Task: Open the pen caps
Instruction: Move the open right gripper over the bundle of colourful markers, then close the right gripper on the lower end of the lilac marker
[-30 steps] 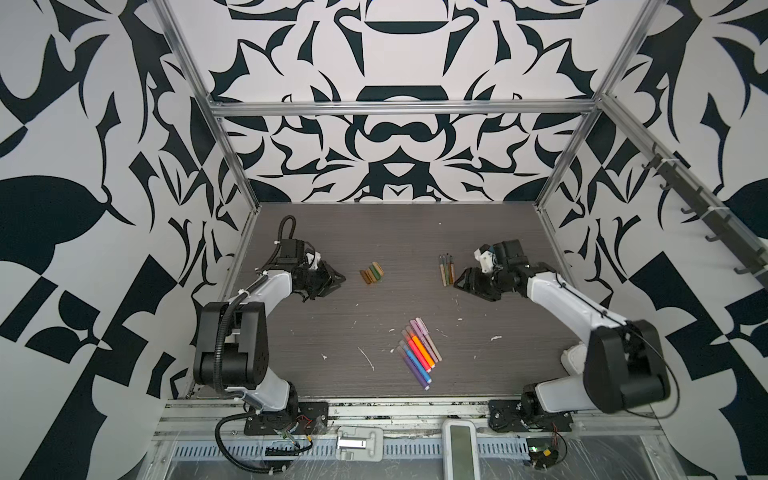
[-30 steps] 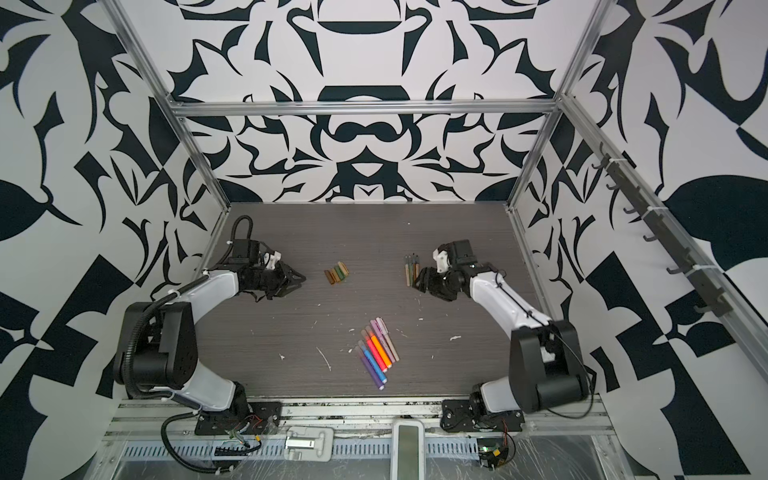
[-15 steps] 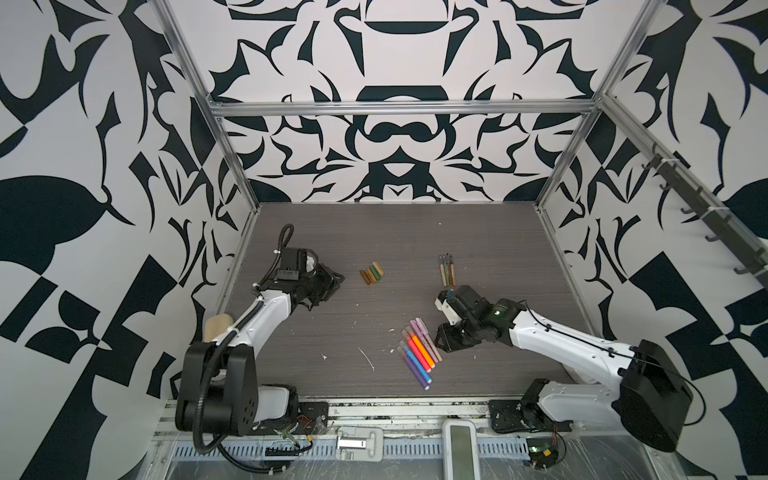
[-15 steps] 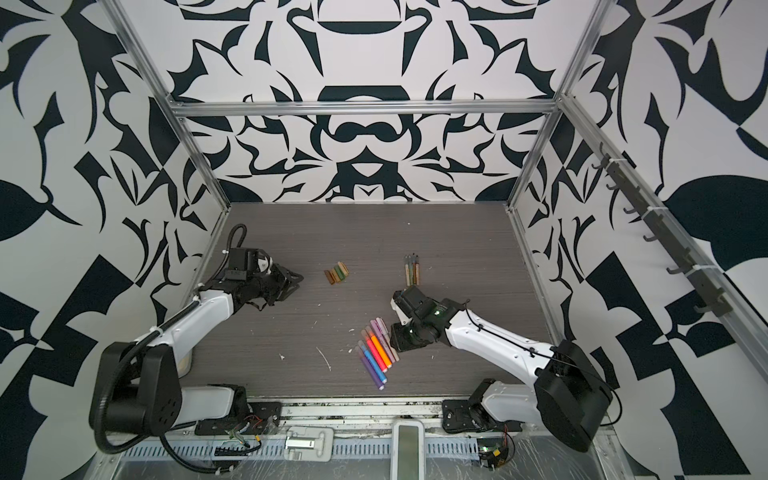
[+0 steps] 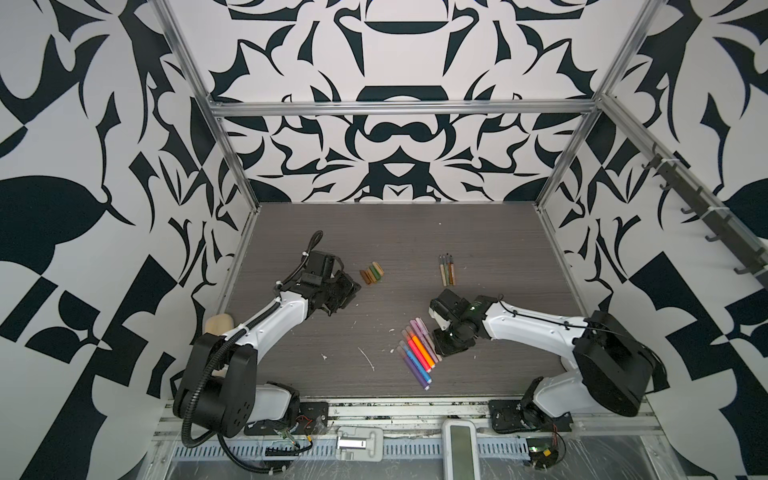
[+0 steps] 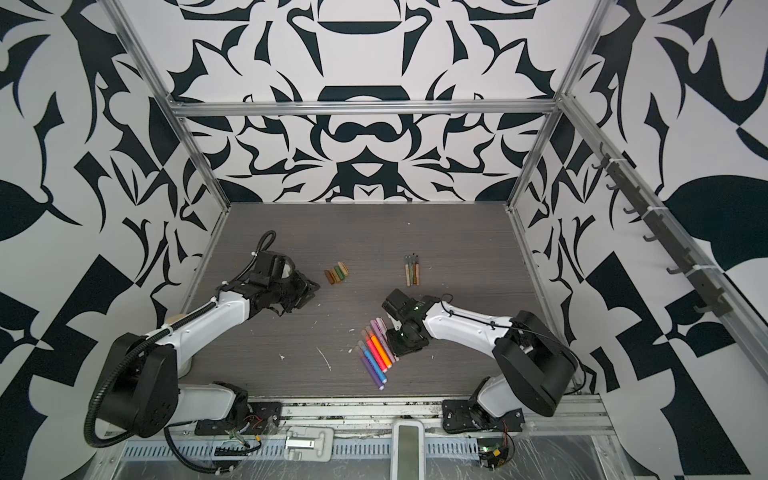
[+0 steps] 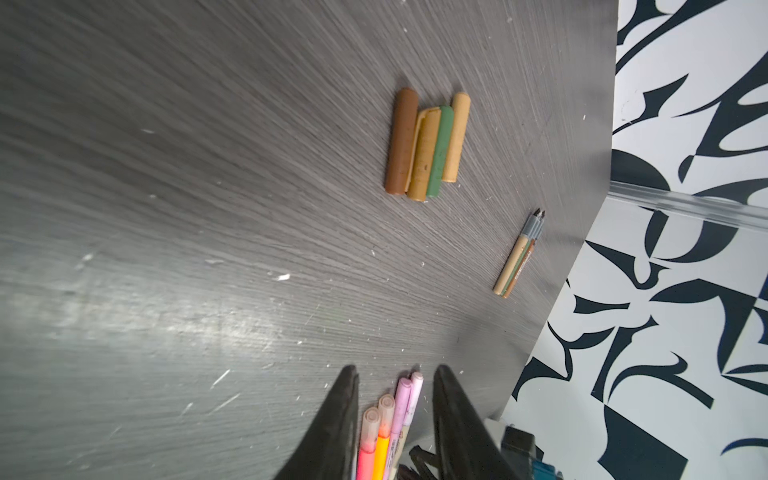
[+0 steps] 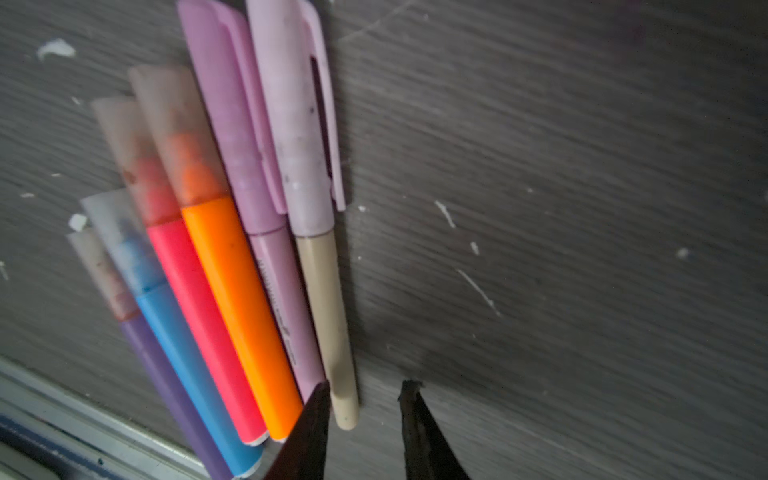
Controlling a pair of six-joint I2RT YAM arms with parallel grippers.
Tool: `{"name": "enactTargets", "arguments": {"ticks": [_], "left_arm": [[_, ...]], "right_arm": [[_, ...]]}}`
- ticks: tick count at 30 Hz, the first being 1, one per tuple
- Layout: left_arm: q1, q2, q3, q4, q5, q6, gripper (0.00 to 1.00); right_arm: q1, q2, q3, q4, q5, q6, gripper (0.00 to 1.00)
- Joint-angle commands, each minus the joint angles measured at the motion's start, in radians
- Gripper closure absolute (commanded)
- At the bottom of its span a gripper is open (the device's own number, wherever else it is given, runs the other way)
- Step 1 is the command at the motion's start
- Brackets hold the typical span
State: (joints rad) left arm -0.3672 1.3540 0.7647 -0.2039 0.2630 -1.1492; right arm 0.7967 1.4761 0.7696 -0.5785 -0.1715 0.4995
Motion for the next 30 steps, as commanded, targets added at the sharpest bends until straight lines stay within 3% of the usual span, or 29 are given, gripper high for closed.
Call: {"name": "enactTargets", "arguments": {"ticks": [1,16,19,24,30], "left_arm": [[-0.040,0.012,0.029,0.011,-0.041,-0.033,0.66],[-0.122,0.018,0.043,0.018,-0.063,-0.062,0.66],[-0.148,0.016,0.023,0.056,-0.053,-0.109,0.66],[-0.198,0.037,0.042,0.087,-0.047,-0.152,0.65],[-0.301,0.142,0.143,0.081,-0.039,-0.152,0.62]], "right_arm": [[0.006,0.022,0.036,-0.029,0.039,-0.027,0.68],[0.006,0.095,0.102,-0.104,0.137,-0.043,0.71],[0.005,0.121,0.093,-0.082,0.129,-0.054,0.84],[-0.003,0.106,0.069,-0.081,0.154,-0.072,0.89],[-0.024,-0.003,0.097,-0.117,0.092,-0.179,0.92]]}}
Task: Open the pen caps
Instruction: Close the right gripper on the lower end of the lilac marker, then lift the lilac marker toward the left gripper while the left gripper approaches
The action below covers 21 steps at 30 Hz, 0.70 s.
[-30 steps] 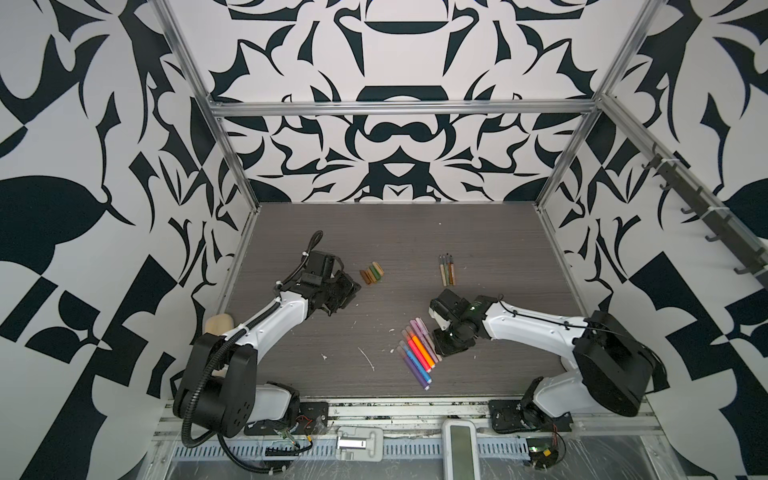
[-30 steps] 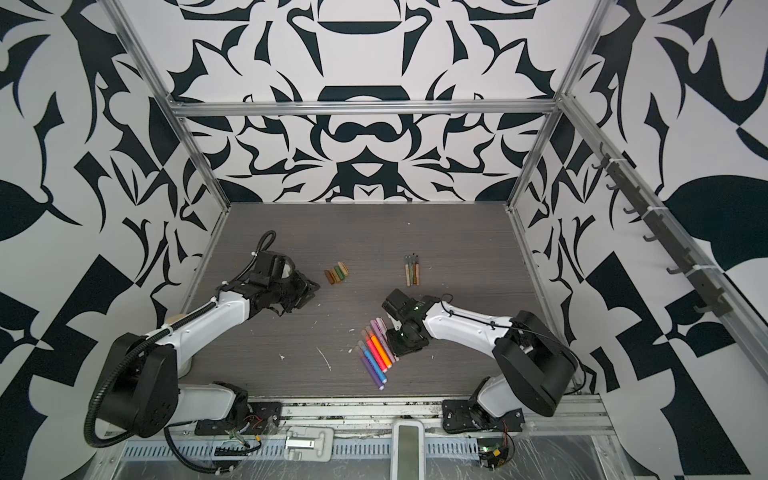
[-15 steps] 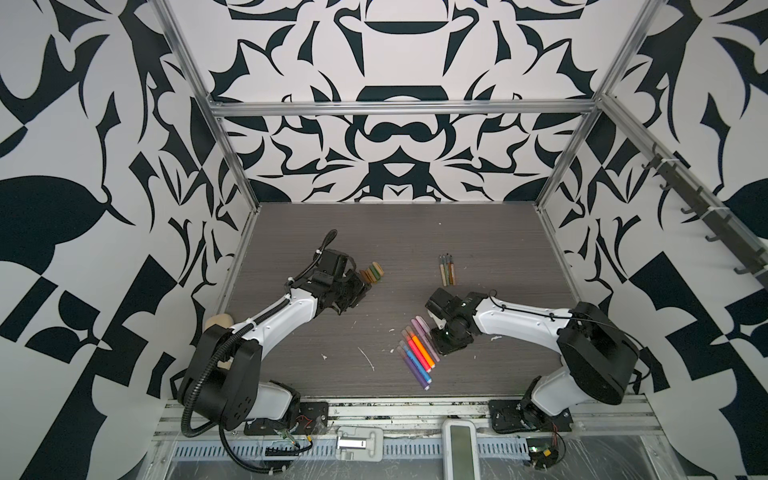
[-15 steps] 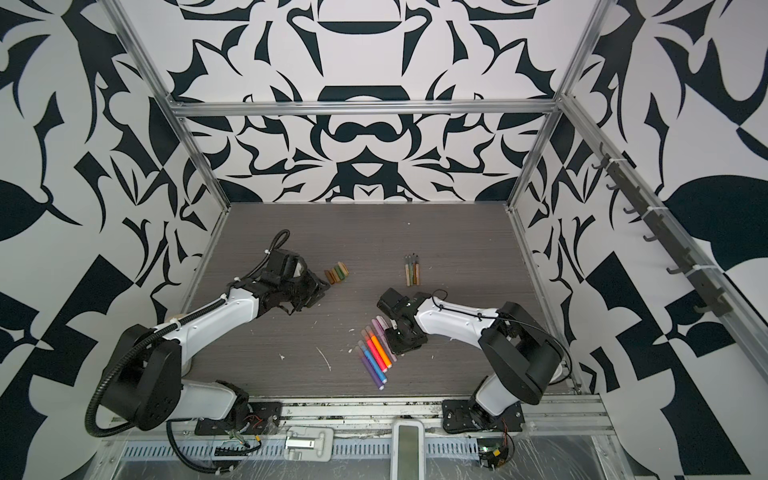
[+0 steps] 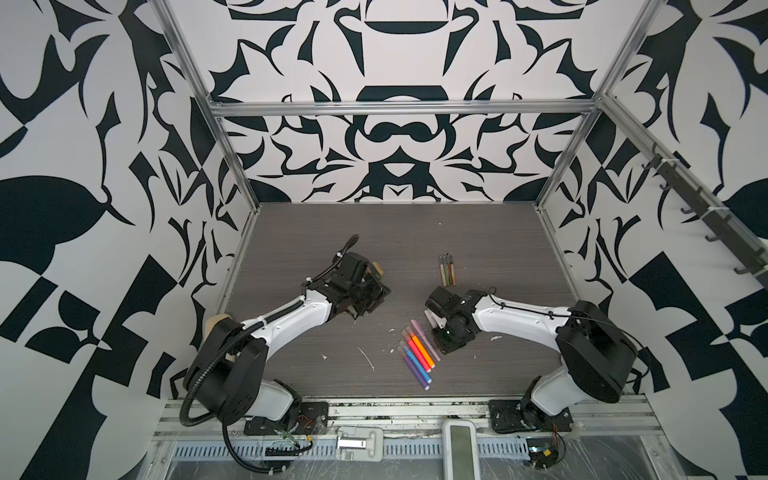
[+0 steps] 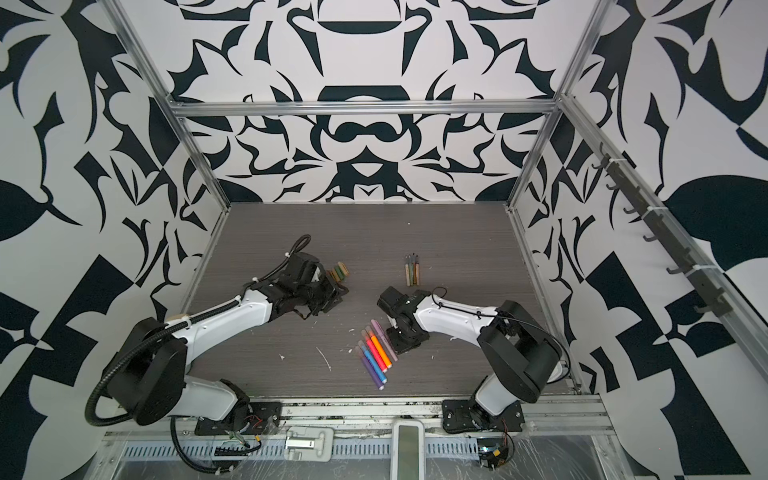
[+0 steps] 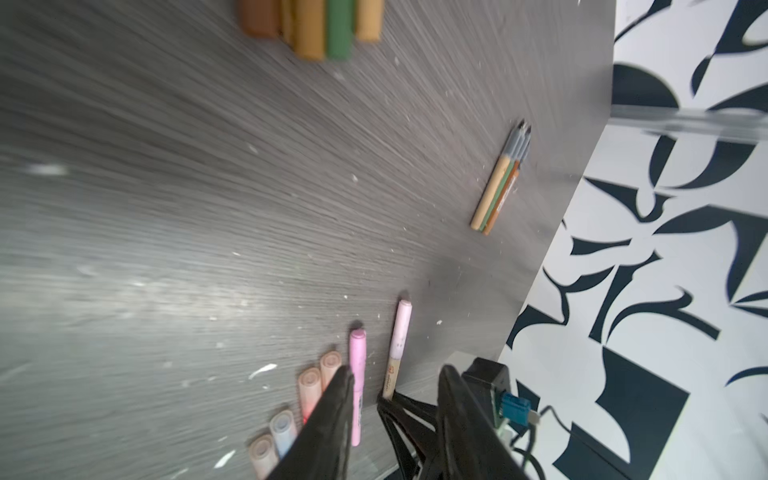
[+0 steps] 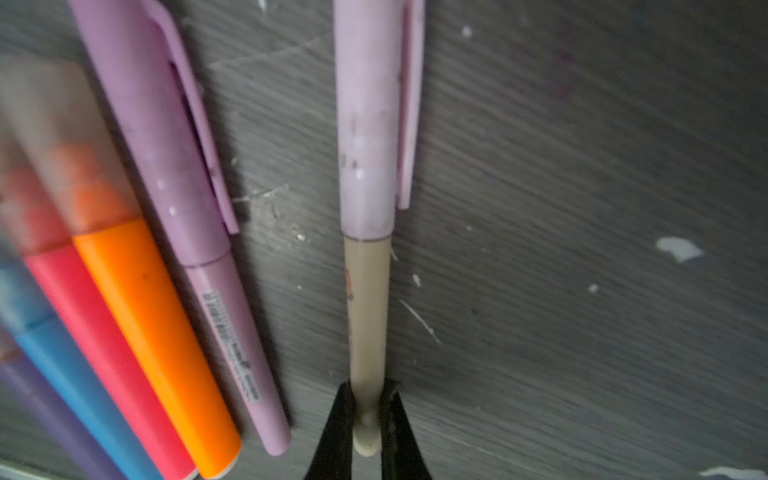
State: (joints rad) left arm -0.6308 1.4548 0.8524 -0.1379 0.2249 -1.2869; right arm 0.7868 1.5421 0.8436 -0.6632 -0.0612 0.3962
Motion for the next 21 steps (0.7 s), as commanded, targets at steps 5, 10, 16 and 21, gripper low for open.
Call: {"name": "enactTargets", "arguments": {"ticks": [5,10,16,21], "left_arm": [[-0.133,0.160,0.218,-0.100,-0.033,0.078,0.62],[-0.183,0.237,0.326,-0.169,-0.044,0.131,0.62],[-0.194,0.265,0.353,-0.173,-0.042,0.133,0.62],[-0.194,0.259,0.361,-0.186,-0.052,0.138,0.64]], "right_arm": [[-0.101,-0.143,0.098,-0.077,-0.259,-0.115,1.00],[-0.138,-0.171,0.172,-0.122,-0.379,-0.106,1.00],[-0.141,-0.200,0.224,-0.145,-0.397,-0.087,1.00],[-0.146,-0.207,0.235,-0.155,-0.404,-0.085,1.00]]}}
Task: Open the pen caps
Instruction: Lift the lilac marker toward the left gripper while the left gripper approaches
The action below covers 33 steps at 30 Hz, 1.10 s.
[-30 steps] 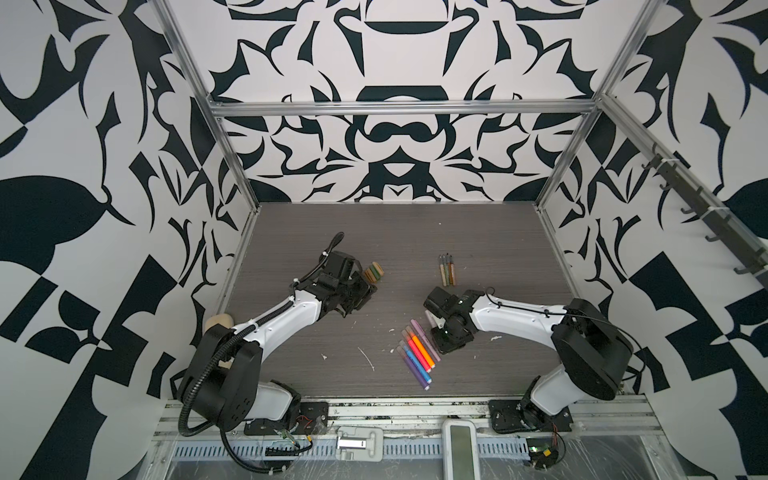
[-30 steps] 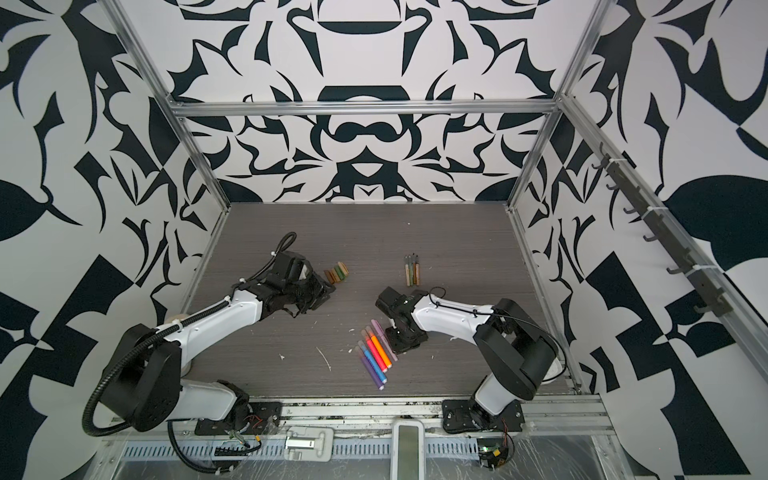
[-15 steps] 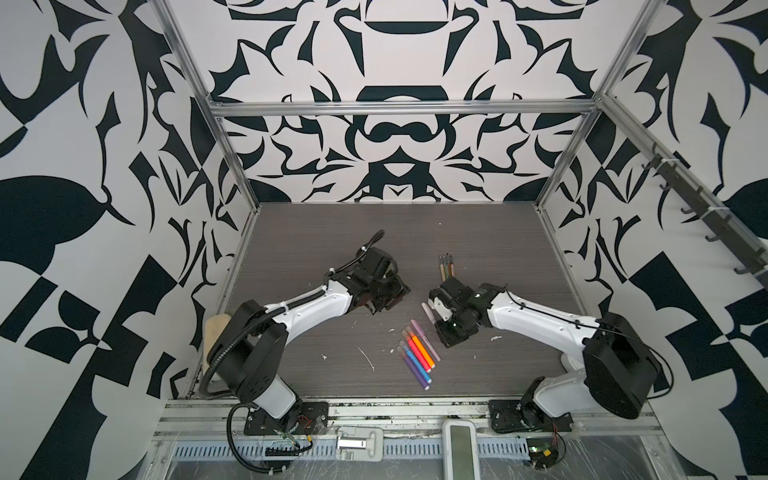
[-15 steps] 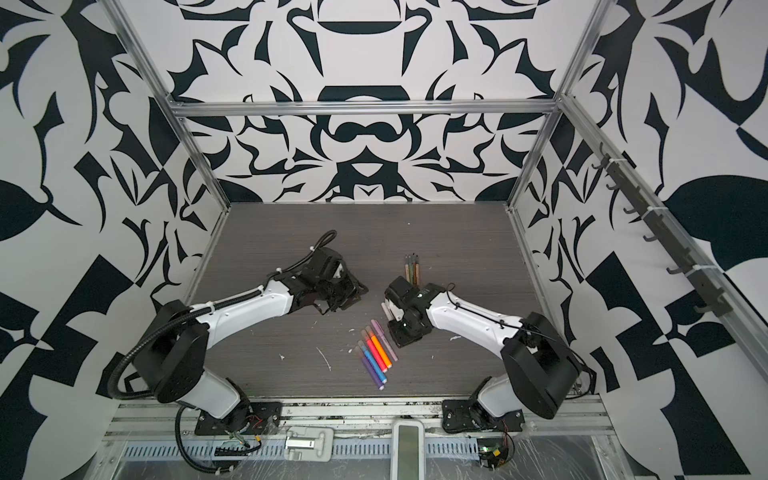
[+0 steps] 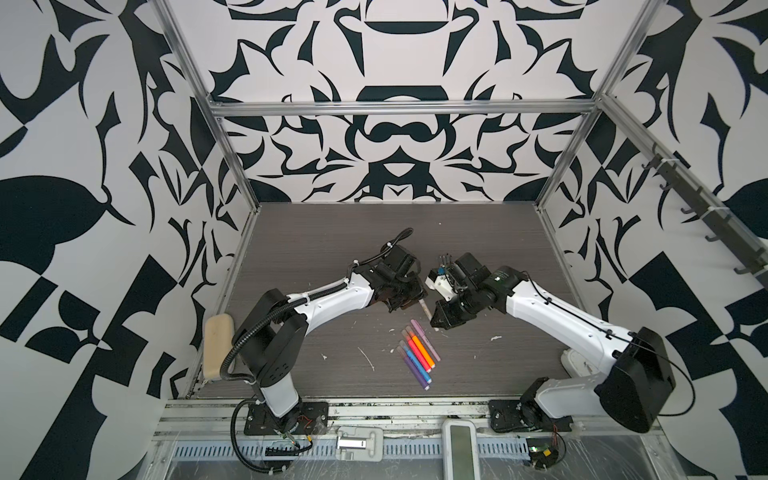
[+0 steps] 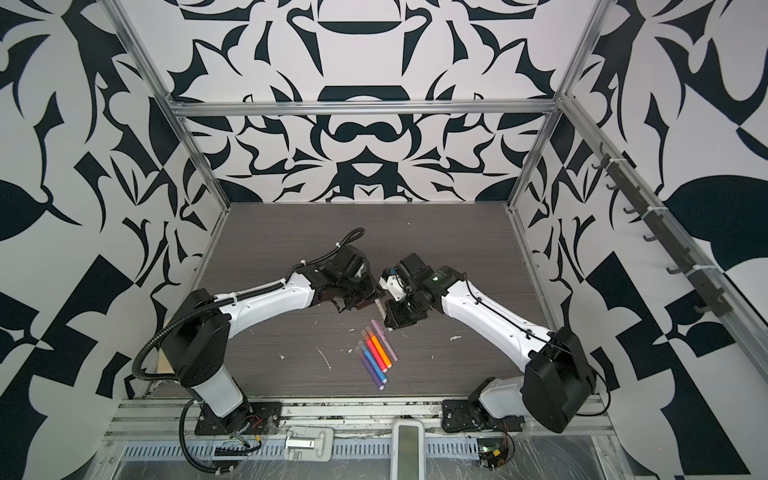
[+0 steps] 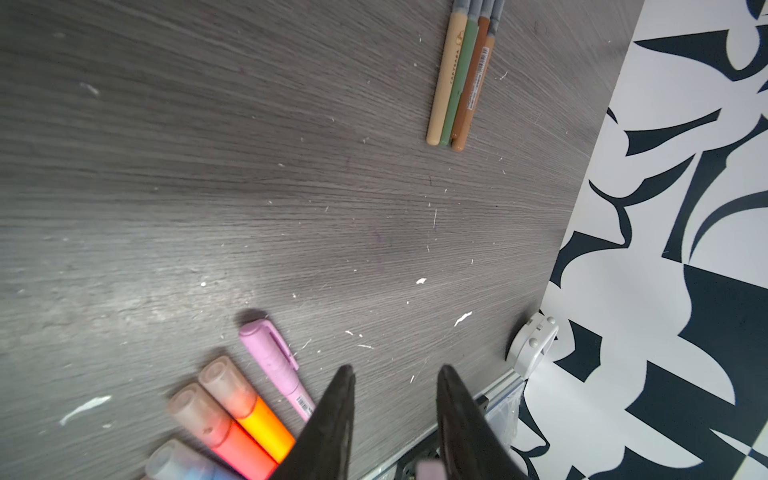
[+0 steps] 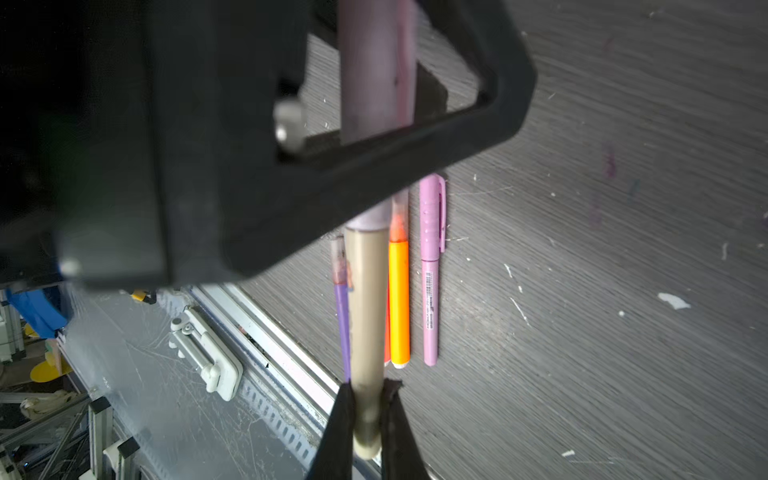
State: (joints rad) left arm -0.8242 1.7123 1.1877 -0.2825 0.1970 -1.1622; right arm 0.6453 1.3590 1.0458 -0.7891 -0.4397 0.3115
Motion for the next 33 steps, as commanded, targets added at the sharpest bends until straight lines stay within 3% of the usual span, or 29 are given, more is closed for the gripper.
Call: {"name": "enactTargets", "arguments": {"ticks": [1,9,12,14,15,18,20,24,33], "left_arm": [[-0.001,-0.001,0.027,-0.044,-0.027,0.015,0.65],[-0.001,-0.008,0.041,-0.069,-0.043,0.016,0.66],[0.000,-0.001,0.045,-0.058,-0.032,0.018,0.80],[0.000,0.007,0.048,-0.045,-0.023,0.018,0.99],[0.000,0.010,0.052,-0.045,-0.019,0.018,1.00],[0.000,0.021,0.068,-0.040,-0.009,0.025,1.00],[0.000,0.023,0.075,-0.036,-0.006,0.028,1.00],[-0.001,0.017,0.072,-0.030,-0.008,0.029,1.00],[0.000,-0.010,0.038,-0.019,-0.008,0.013,1.00]], "right_arm": [[-0.007,-0.024,0.031,-0.031,-0.026,0.000,1.00],[-0.010,-0.038,-0.009,-0.029,-0.060,-0.005,1.00],[-0.009,-0.043,-0.012,-0.029,-0.058,-0.004,1.00],[-0.009,-0.040,-0.006,-0.028,-0.059,-0.003,1.00],[-0.011,-0.037,-0.002,-0.029,-0.061,-0.004,1.00],[-0.035,-0.050,0.011,0.001,-0.113,0.016,0.61],[-0.069,-0.075,0.000,0.076,-0.163,0.062,0.49],[-0.131,-0.050,-0.003,0.143,-0.235,0.113,0.50],[-0.138,0.008,0.008,0.180,-0.286,0.133,0.58]]}}
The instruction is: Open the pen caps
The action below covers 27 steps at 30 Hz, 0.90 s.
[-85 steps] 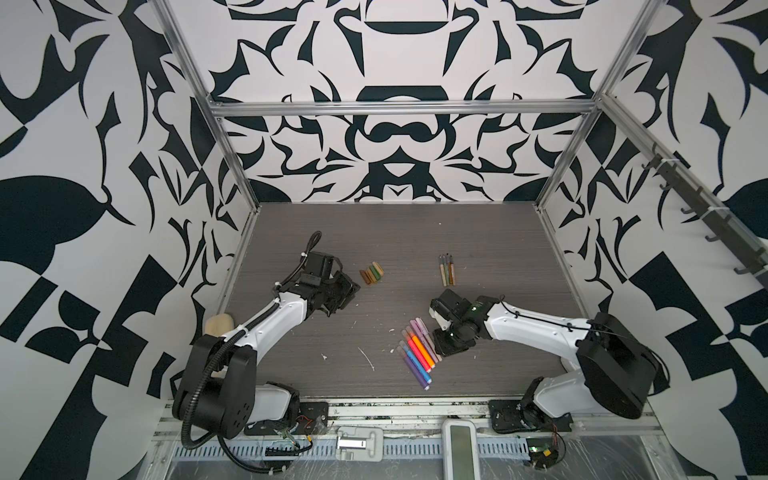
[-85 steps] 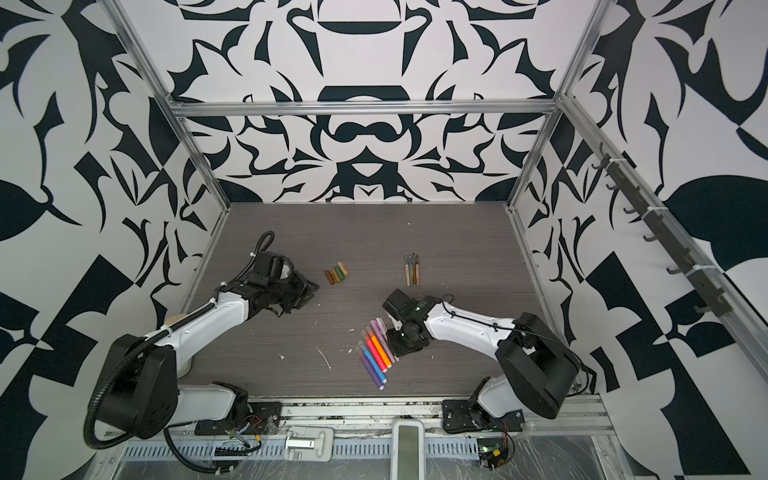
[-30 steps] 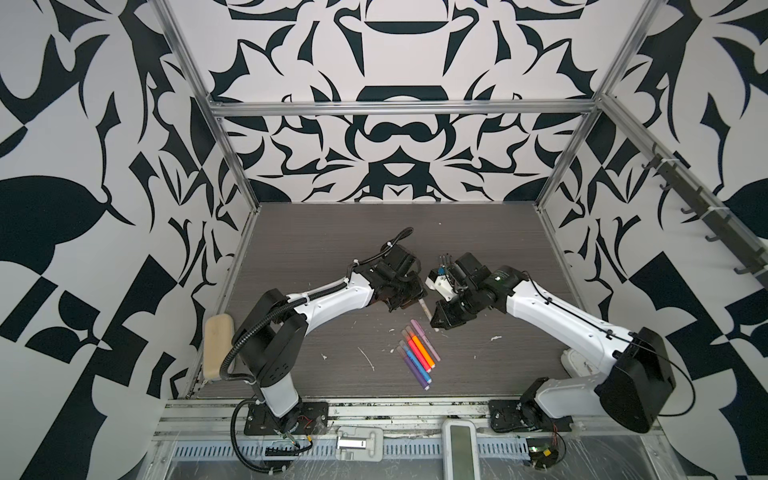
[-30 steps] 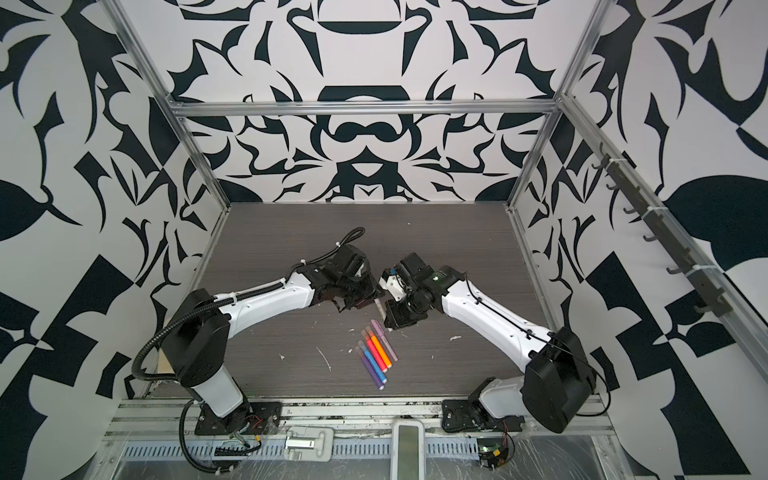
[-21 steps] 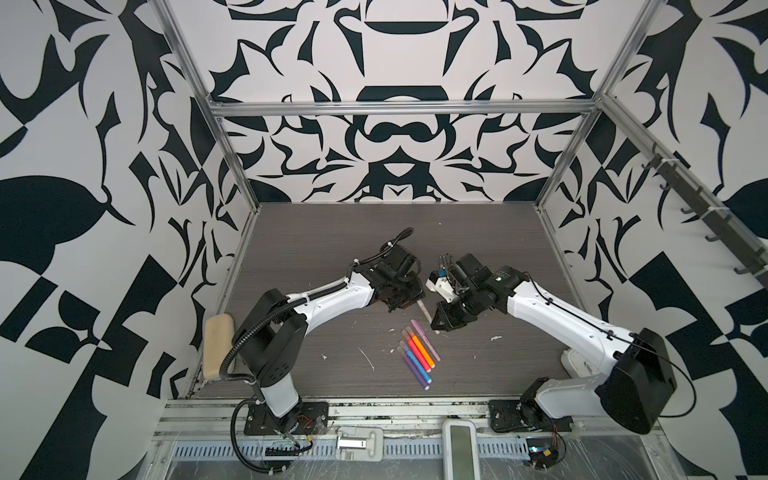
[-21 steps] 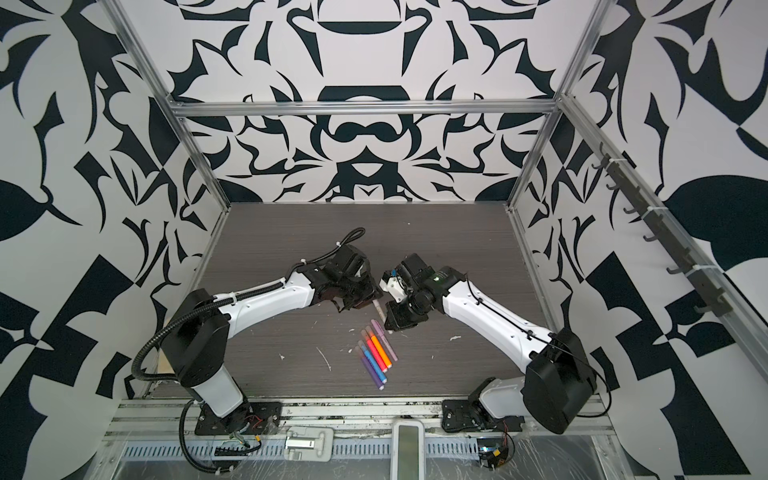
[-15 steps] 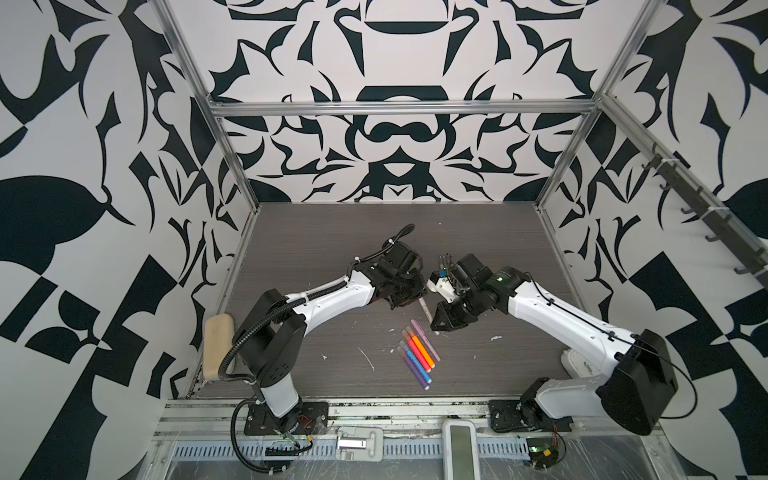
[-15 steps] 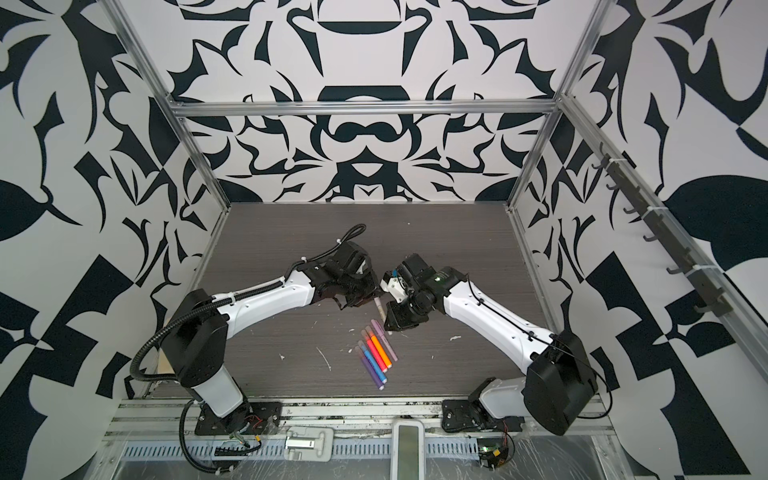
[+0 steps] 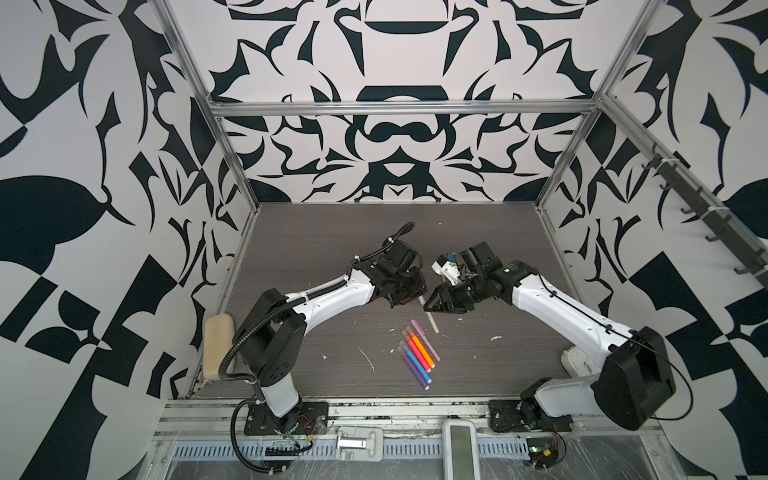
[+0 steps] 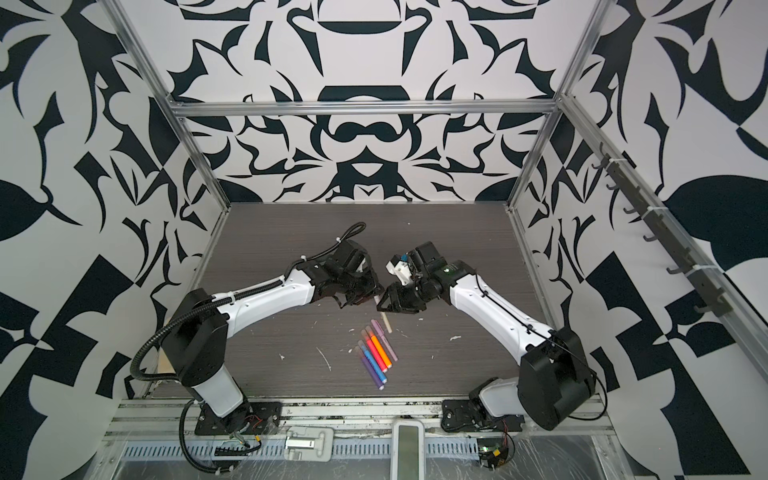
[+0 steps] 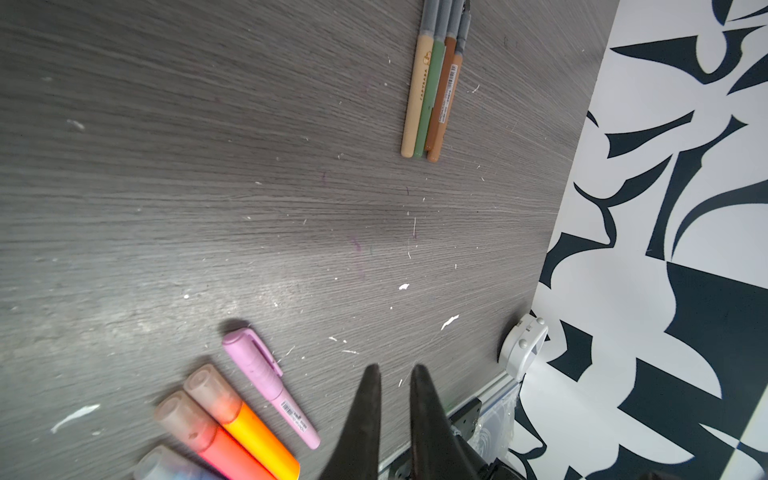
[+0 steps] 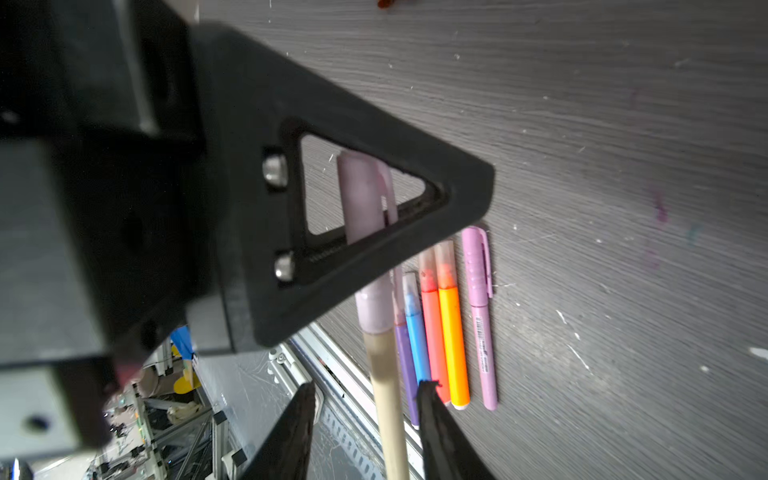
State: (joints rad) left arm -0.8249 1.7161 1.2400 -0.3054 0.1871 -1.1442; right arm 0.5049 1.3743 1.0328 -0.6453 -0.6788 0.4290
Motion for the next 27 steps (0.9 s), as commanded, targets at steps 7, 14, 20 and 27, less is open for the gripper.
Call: {"name": "enactTargets", "arguments": {"ticks": [7,14,20,27], "left_arm": [[0.001,-0.018,-0.011,0.015,0.006,-0.009,1.00],[0.001,-0.026,-0.006,0.029,0.011,-0.021,1.00],[0.001,-0.026,0.004,0.042,0.012,-0.024,1.00],[0.001,-0.030,0.001,0.045,0.007,-0.028,1.00]], "right_arm": [[0.003,0.002,-0.011,0.051,-0.054,0.037,0.63],[0.003,0.003,-0.038,0.042,-0.038,0.039,0.65],[0.003,0.000,-0.061,0.044,-0.034,0.046,0.71],[0.002,-0.008,-0.073,0.050,-0.038,0.054,0.82]]}}
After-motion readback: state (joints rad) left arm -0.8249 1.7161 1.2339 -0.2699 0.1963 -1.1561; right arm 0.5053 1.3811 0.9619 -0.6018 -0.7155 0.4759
